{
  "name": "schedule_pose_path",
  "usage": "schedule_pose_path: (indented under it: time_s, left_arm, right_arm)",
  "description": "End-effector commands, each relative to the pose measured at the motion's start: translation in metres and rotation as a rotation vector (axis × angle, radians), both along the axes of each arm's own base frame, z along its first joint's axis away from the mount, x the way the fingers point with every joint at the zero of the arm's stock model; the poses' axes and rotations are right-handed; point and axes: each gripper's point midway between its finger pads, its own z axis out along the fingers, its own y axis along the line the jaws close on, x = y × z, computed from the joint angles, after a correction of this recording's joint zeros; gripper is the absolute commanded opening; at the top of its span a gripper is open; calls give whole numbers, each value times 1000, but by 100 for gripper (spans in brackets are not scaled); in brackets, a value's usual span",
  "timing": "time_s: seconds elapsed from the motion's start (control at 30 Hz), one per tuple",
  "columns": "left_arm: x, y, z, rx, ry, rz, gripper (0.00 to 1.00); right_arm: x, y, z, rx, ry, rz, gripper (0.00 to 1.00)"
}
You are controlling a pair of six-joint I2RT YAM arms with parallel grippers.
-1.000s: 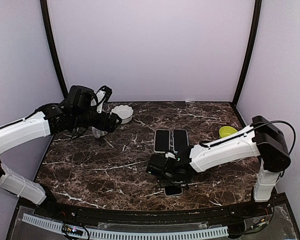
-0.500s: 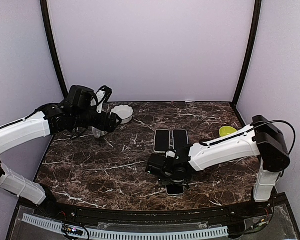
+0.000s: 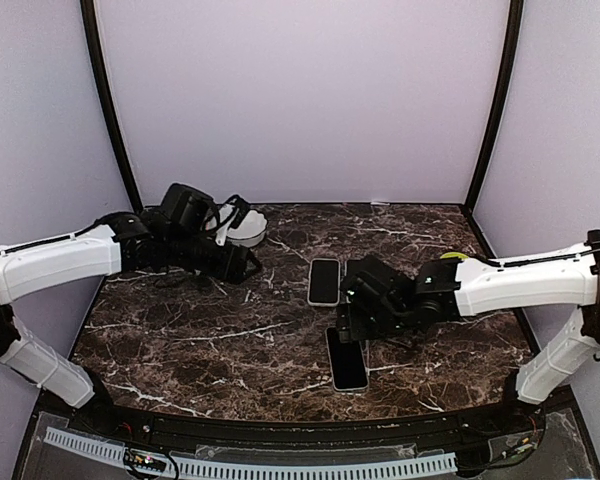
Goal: Put the phone into the phone case
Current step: Adjust the phone and the phone case.
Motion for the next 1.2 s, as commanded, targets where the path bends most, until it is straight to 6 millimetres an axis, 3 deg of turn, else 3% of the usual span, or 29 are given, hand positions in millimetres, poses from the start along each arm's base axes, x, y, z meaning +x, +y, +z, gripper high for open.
schedule_pose_path:
  time_s: [0.0, 0.1, 0.17, 0.33, 0.53, 0.87, 1.17]
  left_arm:
    - [-52, -48, -41, -2, 209, -100, 61]
    - [-61, -73, -71, 19, 313, -114, 52]
    - [-64, -86, -87, 47, 359, -124, 43]
    - [-73, -112, -122, 136, 434, -162, 36]
    - [-73, -137, -148, 186, 453, -197, 33]
    - [-72, -148, -169, 239, 448, -235, 31]
    - [-66, -161, -165, 228, 401, -266, 31]
  right_arm:
    - [9, -43, -34, 13, 105, -69, 71]
    - [15, -60, -47, -19, 119, -95, 61]
    - [17, -70, -57, -59, 130, -111, 48]
    - [15, -81, -78, -113, 157, -117, 31]
    - [22, -66, -91, -103, 161, -83, 25]
    - [27, -45, -91, -41, 162, -45, 23]
    - [44, -16, -79, 24, 121, 0, 22]
